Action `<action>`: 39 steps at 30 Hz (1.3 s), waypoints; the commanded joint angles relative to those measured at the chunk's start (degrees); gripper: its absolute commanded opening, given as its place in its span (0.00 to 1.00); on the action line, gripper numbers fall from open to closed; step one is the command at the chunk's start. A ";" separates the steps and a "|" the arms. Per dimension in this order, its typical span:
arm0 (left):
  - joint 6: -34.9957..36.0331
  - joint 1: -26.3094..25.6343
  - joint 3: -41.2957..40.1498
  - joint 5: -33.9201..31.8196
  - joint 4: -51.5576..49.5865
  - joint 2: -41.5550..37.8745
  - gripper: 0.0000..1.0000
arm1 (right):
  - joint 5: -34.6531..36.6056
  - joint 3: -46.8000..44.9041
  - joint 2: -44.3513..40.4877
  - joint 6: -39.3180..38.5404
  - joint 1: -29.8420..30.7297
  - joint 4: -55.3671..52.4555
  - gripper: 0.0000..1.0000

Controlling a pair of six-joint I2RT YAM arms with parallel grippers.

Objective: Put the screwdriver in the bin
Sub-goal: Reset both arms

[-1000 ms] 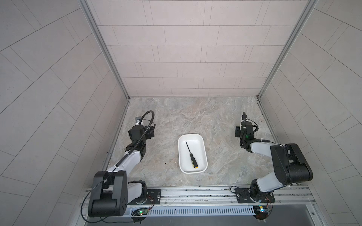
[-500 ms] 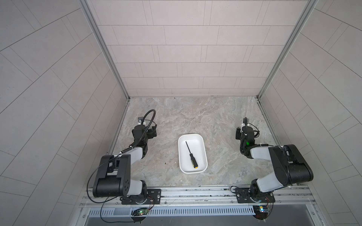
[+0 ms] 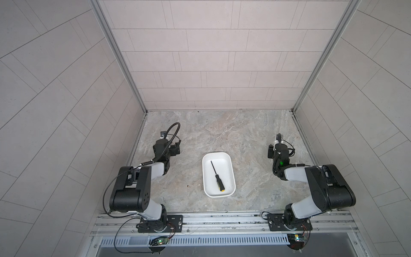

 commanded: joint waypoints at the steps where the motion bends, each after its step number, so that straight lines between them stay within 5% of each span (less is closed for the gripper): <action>1: 0.73 -0.26 1.22 -0.93 -0.97 0.41 1.00 | 1.13 0.49 0.10 -0.99 0.19 0.27 0.55; 7: 0.84 -0.27 1.08 -0.93 -0.80 0.26 1.00 | 1.18 0.46 0.10 -1.01 0.21 0.27 0.58; 18: 0.96 -0.43 0.76 -1.12 -0.63 -0.21 1.00 | 1.19 0.51 0.13 -0.95 0.27 0.28 0.78; 21: 0.94 -0.46 0.80 -1.16 -0.63 -0.21 1.00 | 1.20 0.48 0.10 -0.95 0.27 0.33 0.98; 39: 1.06 -0.61 0.80 -1.32 -0.63 -0.21 1.00 | 1.36 0.44 0.07 -1.17 0.36 0.18 0.99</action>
